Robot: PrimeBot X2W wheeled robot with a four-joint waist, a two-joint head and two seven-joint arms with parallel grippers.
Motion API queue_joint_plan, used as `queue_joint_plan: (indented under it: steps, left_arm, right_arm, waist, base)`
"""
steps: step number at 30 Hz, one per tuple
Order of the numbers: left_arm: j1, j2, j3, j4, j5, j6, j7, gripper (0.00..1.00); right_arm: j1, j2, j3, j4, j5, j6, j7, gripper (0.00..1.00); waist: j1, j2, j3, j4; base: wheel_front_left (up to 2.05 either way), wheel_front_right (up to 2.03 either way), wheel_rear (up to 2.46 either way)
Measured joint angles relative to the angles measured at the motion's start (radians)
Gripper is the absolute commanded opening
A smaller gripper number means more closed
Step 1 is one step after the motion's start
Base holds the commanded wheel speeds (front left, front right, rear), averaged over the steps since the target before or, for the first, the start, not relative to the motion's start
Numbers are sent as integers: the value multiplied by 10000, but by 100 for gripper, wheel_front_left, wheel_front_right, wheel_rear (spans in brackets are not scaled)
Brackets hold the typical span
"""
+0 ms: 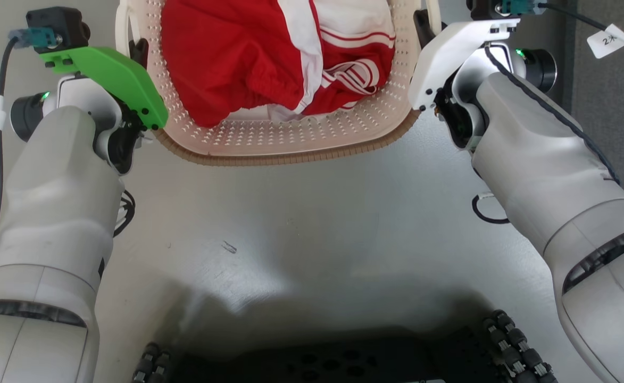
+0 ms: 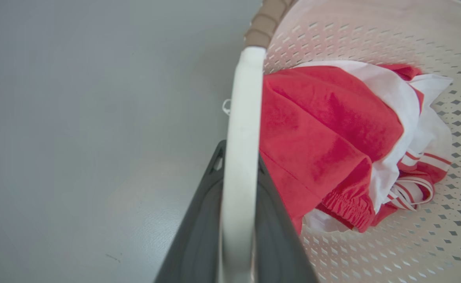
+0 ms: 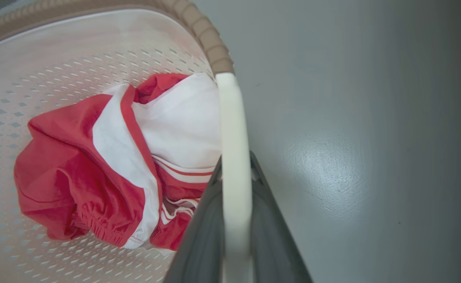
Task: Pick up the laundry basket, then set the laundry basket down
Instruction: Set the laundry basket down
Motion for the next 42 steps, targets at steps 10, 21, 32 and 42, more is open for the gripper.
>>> queue_joint_plan:
  steps: [10, 21, 32, 42]
  left_arm:
    - [-261, -52, -17, 159, 2, -81, -92, 0]
    - [-311, -88, -36, 313, 2, -215, -224, 0]
    - [-453, -127, -67, 445, -2, -257, -251, 91]
    - [-490, -58, -79, 562, -17, -244, -314, 100]
  right_arm:
    - [-275, -6, -2, 144, -81, 0, -104, 0]
    - [-357, -8, -81, 228, -77, -2, -265, 0]
    - [-454, -111, -98, 326, -73, 0, -276, 79]
    - [-456, -328, -58, 493, -69, 92, -169, 100]
  waist:
    - [0, 0, 366, 47]
    - [-1, 0, 523, 58]
    - [-1, 0, 552, 101]
    - [-1, 0, 481, 155]
  base:
    - [0, 0, 0]
    - [0, 0, 0]
    - [0, 0, 0]
    - [0, 0, 0]
